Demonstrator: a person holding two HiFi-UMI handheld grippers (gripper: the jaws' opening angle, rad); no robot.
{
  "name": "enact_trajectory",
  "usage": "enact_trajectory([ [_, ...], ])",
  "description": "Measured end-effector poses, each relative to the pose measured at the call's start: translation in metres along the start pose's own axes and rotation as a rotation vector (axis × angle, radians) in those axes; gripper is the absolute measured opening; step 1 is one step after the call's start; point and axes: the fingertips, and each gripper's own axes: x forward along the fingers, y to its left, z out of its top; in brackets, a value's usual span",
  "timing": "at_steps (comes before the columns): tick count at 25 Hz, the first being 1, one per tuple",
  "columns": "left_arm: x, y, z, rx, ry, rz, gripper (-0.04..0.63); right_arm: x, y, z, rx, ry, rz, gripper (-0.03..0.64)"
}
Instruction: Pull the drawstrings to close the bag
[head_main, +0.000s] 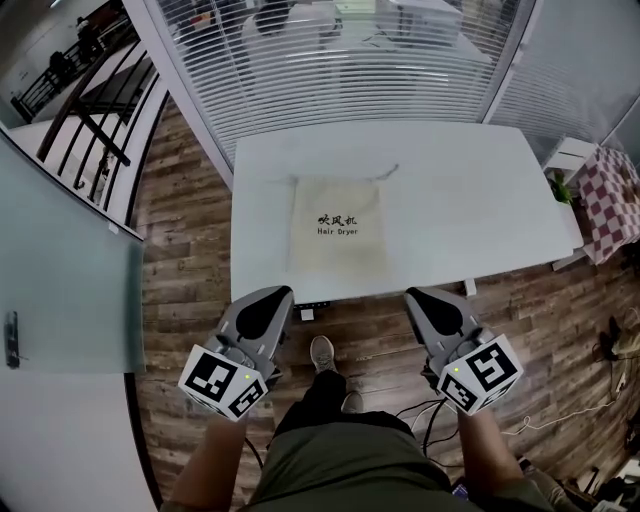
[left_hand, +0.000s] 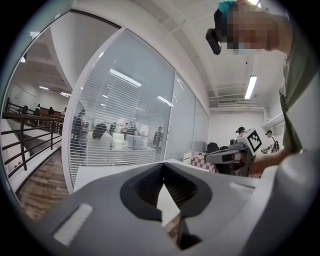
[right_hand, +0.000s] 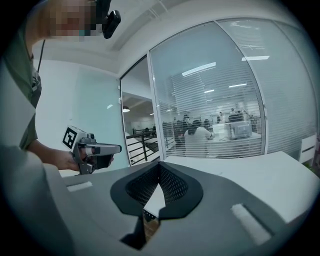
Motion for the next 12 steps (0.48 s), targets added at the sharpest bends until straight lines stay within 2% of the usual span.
enact_trajectory([
  [12,0.057,0.085,-0.007,-0.026,0.05,-0.03,0.006,0.089,-0.037,0.002,0.026,0.054,-0.028,0.009],
])
